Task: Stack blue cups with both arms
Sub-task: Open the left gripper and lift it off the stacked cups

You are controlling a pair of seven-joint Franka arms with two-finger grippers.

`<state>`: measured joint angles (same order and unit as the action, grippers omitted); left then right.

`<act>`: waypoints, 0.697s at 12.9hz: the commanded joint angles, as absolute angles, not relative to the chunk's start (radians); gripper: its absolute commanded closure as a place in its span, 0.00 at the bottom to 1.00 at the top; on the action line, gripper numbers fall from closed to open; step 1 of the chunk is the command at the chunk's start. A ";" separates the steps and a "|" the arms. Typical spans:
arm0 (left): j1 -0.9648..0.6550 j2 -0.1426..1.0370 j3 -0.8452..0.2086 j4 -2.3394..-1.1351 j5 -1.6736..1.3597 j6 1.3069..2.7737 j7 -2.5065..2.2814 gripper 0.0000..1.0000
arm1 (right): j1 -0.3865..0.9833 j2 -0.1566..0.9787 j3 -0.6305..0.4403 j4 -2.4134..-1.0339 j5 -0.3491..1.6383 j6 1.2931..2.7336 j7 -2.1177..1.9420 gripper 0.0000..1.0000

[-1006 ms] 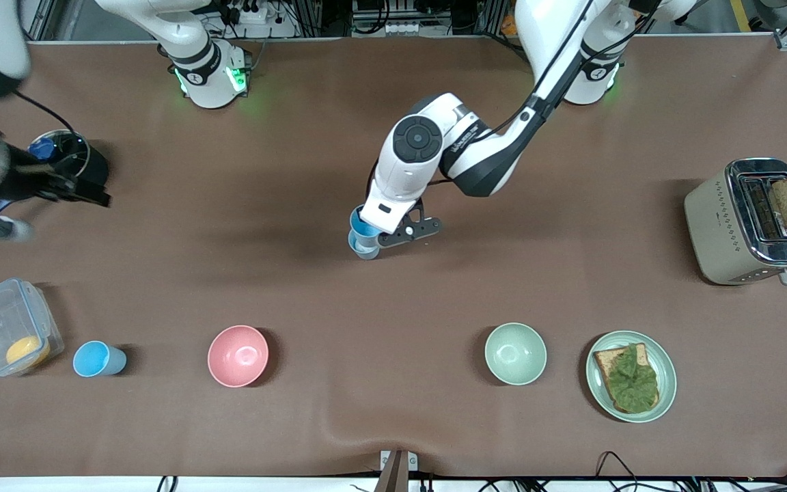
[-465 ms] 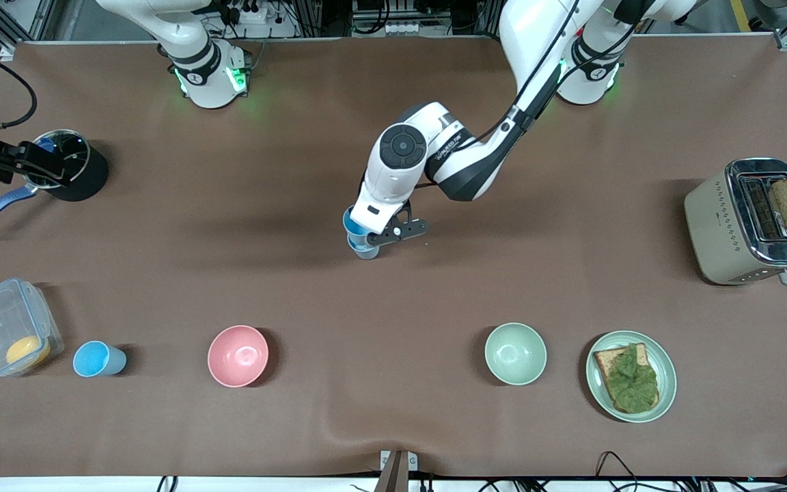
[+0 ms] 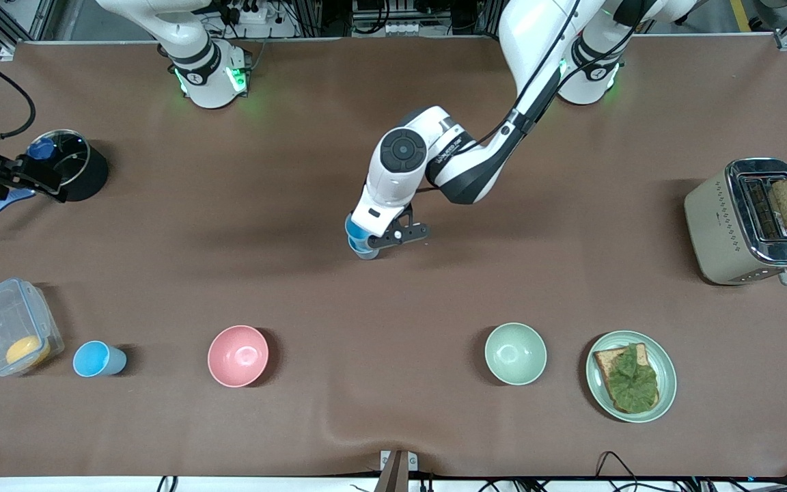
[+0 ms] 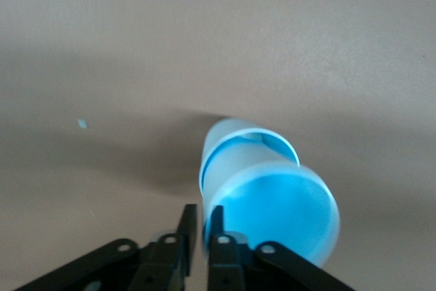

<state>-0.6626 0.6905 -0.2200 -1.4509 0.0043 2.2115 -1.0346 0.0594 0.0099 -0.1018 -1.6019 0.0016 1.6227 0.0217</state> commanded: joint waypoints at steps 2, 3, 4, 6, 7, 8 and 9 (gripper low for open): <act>-0.588 0.605 -0.216 -1.434 0.097 2.165 -0.983 0.00 | 0.034 0.028 -0.086 -1.580 -0.008 1.635 0.006 0.00; -0.542 0.547 -0.218 -1.436 0.097 2.128 -0.982 0.00 | 0.029 0.029 -0.086 -1.580 -0.008 1.635 0.006 0.00; -0.507 0.496 -0.216 -1.437 0.097 2.097 -0.976 0.00 | 0.029 0.031 -0.086 -1.580 -0.008 1.637 0.005 0.00; -0.373 0.392 -0.230 -1.437 0.075 1.979 -0.909 0.00 | 0.032 0.031 -0.086 -1.580 -0.006 1.638 0.005 0.00; -0.321 0.352 -0.229 -1.437 0.051 1.950 -0.894 0.00 | 0.040 0.031 -0.086 -1.582 -0.008 1.643 0.005 0.00; -0.252 0.319 -0.230 -1.437 0.045 1.915 -0.868 0.00 | 0.038 0.031 -0.086 -1.582 -0.008 1.643 0.005 0.00; -0.200 0.299 -0.230 -1.436 0.048 1.875 -0.785 0.00 | 0.041 0.031 -0.086 -1.582 -0.008 1.643 0.005 0.00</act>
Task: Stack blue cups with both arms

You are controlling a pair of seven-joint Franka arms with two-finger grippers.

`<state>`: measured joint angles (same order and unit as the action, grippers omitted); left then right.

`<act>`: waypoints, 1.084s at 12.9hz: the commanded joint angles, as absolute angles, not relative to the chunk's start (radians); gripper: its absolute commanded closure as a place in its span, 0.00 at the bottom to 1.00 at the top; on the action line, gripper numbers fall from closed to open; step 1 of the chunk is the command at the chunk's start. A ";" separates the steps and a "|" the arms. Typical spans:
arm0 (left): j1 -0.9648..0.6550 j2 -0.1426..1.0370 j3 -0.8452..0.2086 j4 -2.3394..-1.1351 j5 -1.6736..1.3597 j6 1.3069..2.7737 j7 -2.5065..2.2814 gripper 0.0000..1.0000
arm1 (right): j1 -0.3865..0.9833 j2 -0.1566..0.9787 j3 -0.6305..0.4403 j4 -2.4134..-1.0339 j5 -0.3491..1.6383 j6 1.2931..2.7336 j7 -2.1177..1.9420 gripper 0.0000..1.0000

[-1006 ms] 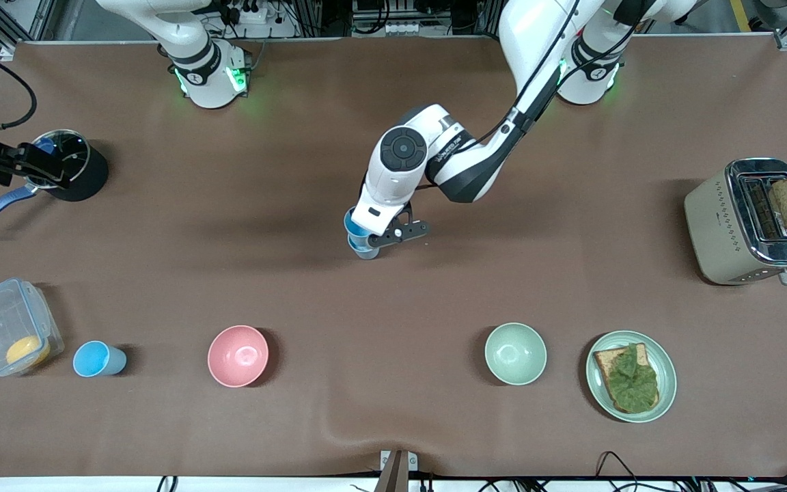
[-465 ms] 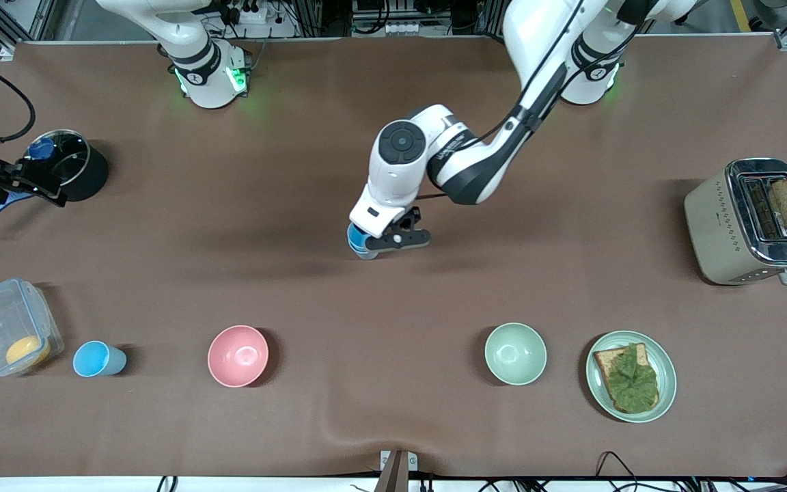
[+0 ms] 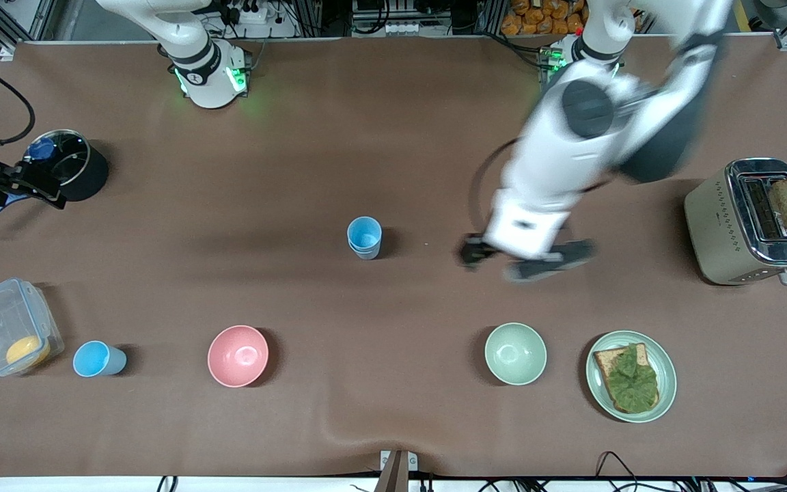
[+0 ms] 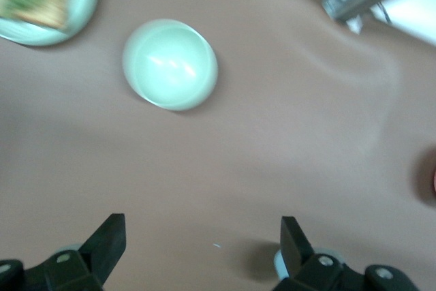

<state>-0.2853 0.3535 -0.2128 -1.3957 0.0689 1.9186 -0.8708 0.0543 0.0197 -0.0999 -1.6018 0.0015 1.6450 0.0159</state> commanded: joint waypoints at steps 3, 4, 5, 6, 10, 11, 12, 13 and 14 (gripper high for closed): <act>-0.063 0.214 -0.224 -1.439 0.061 1.746 -0.472 0.00 | 0.044 0.031 -0.086 -1.582 -0.008 1.643 0.006 0.00; -0.020 0.189 -0.225 -1.439 0.060 1.709 -0.401 0.00 | 0.044 0.031 -0.086 -1.582 -0.008 1.643 0.006 0.00; 0.012 0.169 -0.225 -1.439 0.060 1.682 -0.331 0.00 | 0.048 0.031 -0.086 -1.582 -0.008 1.643 0.008 0.00; 0.037 0.152 -0.222 -1.439 0.060 1.662 -0.278 0.00 | 0.049 0.031 -0.086 -1.582 -0.006 1.641 0.011 0.00; 0.069 0.118 -0.227 -1.437 0.054 1.626 -0.215 0.00 | 0.045 0.031 -0.086 -1.585 -0.006 1.637 0.011 0.00; 0.068 0.115 -0.226 -1.437 0.057 1.626 -0.215 0.00 | 0.044 0.031 -0.086 -1.583 -0.006 1.638 0.011 0.00; 0.063 0.095 -0.219 -1.442 0.051 1.626 -0.204 0.00 | 0.046 0.032 -0.086 -1.583 -0.006 1.637 0.011 0.00; 0.061 0.075 -0.218 -1.463 0.049 1.625 -0.198 0.00 | 0.048 0.032 -0.086 -1.583 -0.006 1.635 0.012 0.00; 0.061 0.052 -0.216 -1.492 0.048 1.624 -0.189 0.00 | 0.046 0.032 -0.086 -1.586 -0.006 1.634 0.012 0.00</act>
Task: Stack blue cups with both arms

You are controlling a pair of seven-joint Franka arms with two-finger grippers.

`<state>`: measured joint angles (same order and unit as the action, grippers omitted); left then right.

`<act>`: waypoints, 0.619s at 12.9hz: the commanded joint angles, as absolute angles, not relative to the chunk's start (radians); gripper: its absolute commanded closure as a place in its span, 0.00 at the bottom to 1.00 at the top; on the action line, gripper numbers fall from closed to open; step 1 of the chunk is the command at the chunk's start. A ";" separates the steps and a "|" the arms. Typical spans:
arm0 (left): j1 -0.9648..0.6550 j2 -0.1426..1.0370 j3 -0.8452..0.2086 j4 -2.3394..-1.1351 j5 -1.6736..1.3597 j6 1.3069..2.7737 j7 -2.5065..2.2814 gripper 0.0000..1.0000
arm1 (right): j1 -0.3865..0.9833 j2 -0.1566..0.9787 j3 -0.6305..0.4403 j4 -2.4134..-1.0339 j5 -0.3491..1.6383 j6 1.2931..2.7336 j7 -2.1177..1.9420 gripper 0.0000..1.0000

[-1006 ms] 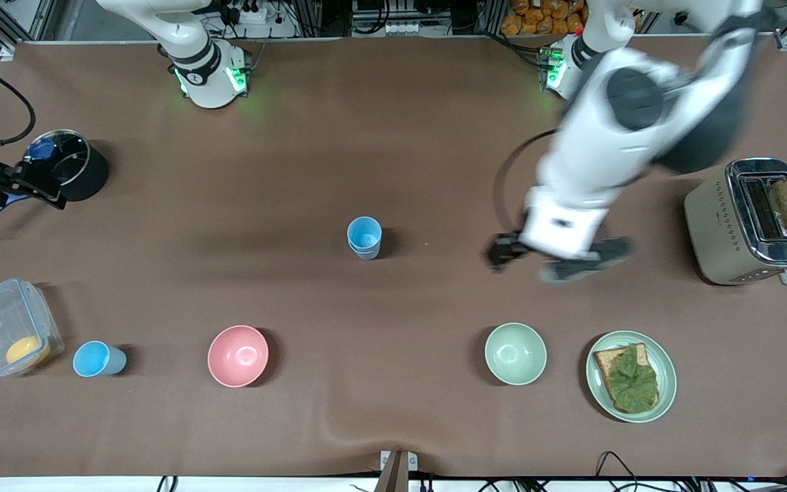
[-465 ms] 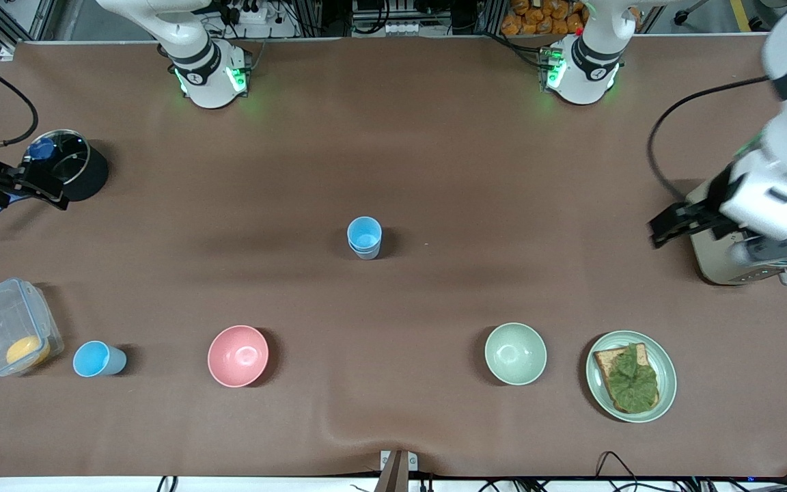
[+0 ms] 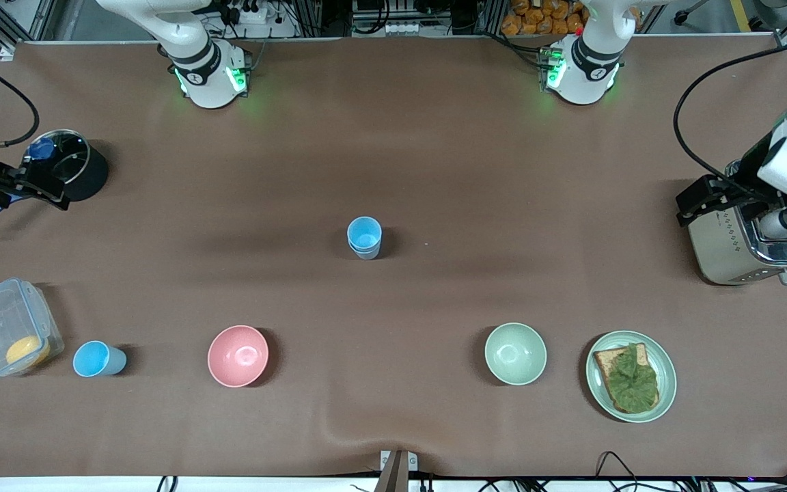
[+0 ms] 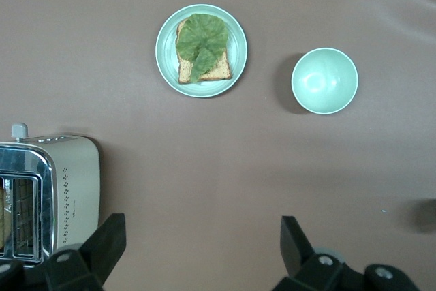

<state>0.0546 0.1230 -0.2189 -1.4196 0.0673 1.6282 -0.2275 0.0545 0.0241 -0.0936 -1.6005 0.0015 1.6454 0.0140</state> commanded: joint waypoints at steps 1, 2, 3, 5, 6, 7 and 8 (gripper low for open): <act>0.063 0.038 -0.215 -1.512 0.046 1.624 -0.175 0.00 | 0.046 0.032 -0.086 -1.585 -0.006 1.634 0.011 0.00; 0.063 0.028 -0.215 -1.526 0.043 1.624 -0.175 0.00 | 0.046 0.032 -0.086 -1.585 -0.006 1.634 0.009 0.00; 0.060 0.011 -0.198 -1.546 0.041 1.624 -0.176 0.00 | 0.045 0.032 -0.086 -1.585 -0.006 1.632 0.009 0.00; 0.045 -0.017 -0.138 -1.589 -0.032 1.624 -0.170 0.00 | 0.044 0.032 -0.086 -1.585 -0.006 1.632 0.008 0.00; 0.035 -0.024 -0.134 -1.600 -0.034 1.624 -0.172 0.00 | 0.044 0.032 -0.086 -1.585 -0.006 1.632 0.009 0.00; 0.032 -0.029 -0.133 -1.601 -0.034 1.621 -0.187 0.00 | 0.044 0.032 -0.086 -1.585 -0.006 1.632 0.009 0.00; 0.040 -0.031 -0.140 -1.600 -0.034 1.603 -0.189 0.00 | 0.044 0.032 -0.086 -1.586 -0.006 1.632 0.009 0.00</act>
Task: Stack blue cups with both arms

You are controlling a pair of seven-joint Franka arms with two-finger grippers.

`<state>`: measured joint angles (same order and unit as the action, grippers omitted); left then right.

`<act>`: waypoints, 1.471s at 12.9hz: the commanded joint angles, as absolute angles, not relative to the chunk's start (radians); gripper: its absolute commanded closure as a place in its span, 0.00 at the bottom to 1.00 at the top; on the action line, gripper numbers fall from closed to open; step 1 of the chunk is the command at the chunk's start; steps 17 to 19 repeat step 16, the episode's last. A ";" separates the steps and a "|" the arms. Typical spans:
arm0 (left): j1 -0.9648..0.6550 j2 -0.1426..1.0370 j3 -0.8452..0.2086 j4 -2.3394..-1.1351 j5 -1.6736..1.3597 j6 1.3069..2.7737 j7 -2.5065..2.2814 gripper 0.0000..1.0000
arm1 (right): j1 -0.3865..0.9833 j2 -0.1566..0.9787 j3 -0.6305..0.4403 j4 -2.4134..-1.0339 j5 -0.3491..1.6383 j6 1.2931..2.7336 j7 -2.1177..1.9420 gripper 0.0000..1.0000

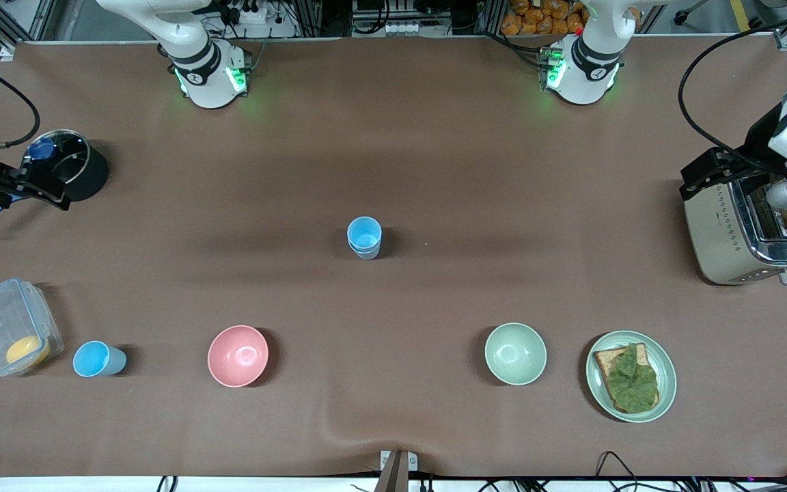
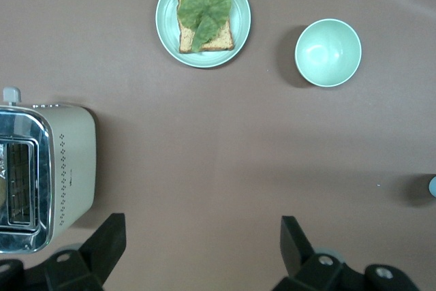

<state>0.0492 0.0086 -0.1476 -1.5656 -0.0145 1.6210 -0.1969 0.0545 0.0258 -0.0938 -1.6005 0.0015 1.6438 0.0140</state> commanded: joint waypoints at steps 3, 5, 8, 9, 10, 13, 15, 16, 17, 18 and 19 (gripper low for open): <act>0.043 -0.029 -0.144 -1.591 -0.029 1.585 -0.190 0.00 | 0.044 0.032 -0.086 -1.586 -0.006 1.632 0.009 0.00; 0.037 -0.028 -0.147 -1.589 -0.026 1.585 -0.192 0.00 | 0.044 0.032 -0.086 -1.588 -0.006 1.631 0.009 0.00; 0.043 -0.026 -0.149 -1.586 -0.015 1.582 -0.181 0.00 | 0.043 0.032 -0.086 -1.588 -0.006 1.631 0.009 0.00; 0.040 -0.025 -0.150 -1.576 0.014 1.578 -0.179 0.00 | 0.043 0.032 -0.086 -1.588 -0.006 1.631 0.009 0.00; 0.037 -0.023 -0.153 -1.569 0.049 1.566 -0.178 0.00 | 0.043 0.032 -0.086 -1.588 -0.006 1.631 0.009 0.00; 0.038 -0.017 -0.152 -1.554 0.040 1.559 -0.178 0.00 | 0.043 0.032 -0.086 -1.588 -0.006 1.631 0.009 0.00; 0.041 -0.017 -0.152 -1.554 0.035 1.548 -0.179 0.00 | 0.043 0.032 -0.086 -1.588 -0.006 1.629 0.009 0.00; 0.041 -0.018 -0.152 -1.554 0.037 1.543 -0.179 0.00 | 0.043 0.031 -0.086 -1.588 -0.006 1.629 0.009 0.00; 0.041 -0.018 -0.152 -1.554 0.037 1.543 -0.179 0.00 | 0.043 0.031 -0.086 -1.588 -0.006 1.629 0.009 0.00; 0.041 -0.018 -0.152 -1.554 0.037 1.543 -0.179 0.00 | 0.043 0.031 -0.086 -1.588 -0.006 1.629 0.009 0.00; 0.041 -0.018 -0.152 -1.554 0.037 1.543 -0.179 0.00 | 0.043 0.031 -0.086 -1.588 -0.006 1.629 0.009 0.00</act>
